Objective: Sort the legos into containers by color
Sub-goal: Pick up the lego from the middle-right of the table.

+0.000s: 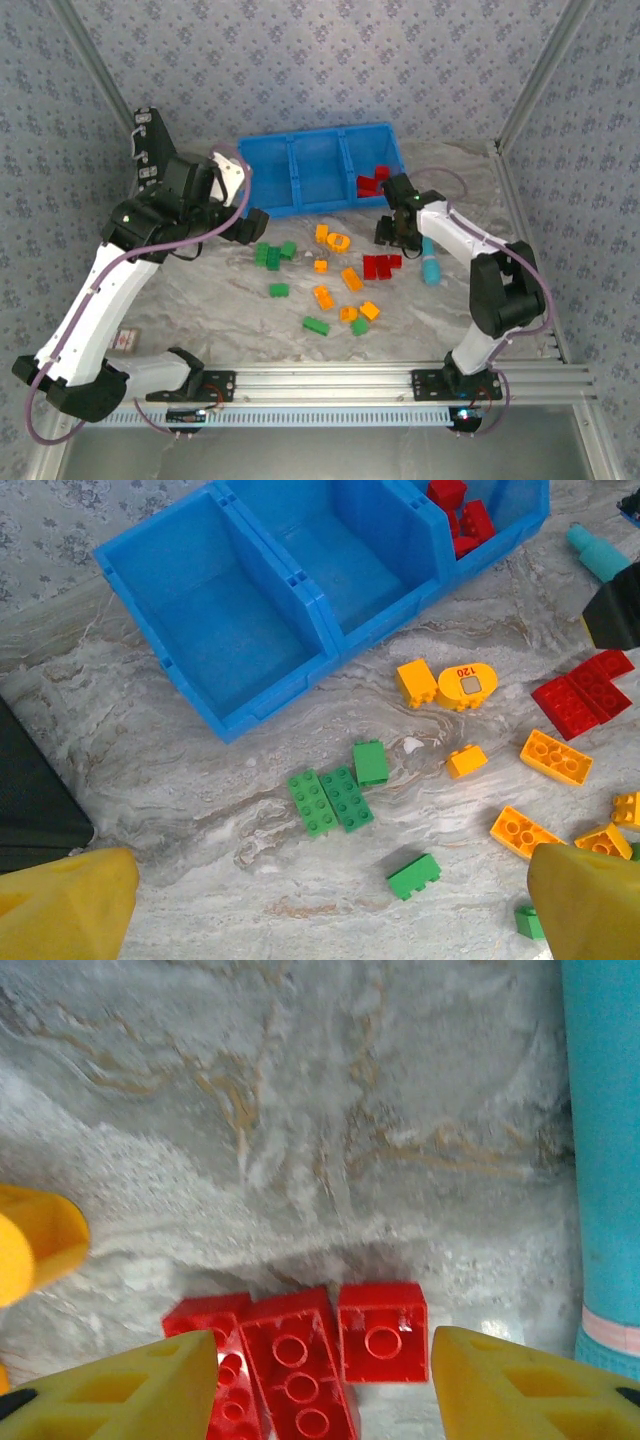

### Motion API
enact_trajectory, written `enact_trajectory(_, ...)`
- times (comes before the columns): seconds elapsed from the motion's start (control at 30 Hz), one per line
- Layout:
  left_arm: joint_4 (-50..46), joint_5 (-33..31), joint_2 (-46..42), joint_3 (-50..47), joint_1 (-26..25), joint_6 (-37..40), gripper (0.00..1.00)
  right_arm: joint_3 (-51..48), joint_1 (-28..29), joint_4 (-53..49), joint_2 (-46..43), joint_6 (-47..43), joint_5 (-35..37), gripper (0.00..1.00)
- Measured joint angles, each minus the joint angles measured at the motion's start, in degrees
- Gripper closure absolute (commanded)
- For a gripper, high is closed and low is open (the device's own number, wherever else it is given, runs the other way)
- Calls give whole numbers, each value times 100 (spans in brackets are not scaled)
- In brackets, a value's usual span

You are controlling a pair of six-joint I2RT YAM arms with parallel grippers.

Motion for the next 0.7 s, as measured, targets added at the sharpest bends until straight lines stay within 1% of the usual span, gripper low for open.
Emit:
enact_trajectory(0.27, 66, 31, -17, -114, 0, -4, 0, -457, 61, 96, -122, 160, 149, 48)
enact_trajectory(0.7, 70, 50, -22, -114, 0, -24, 0, -555, 44, 295, 216, 179, 323, 51)
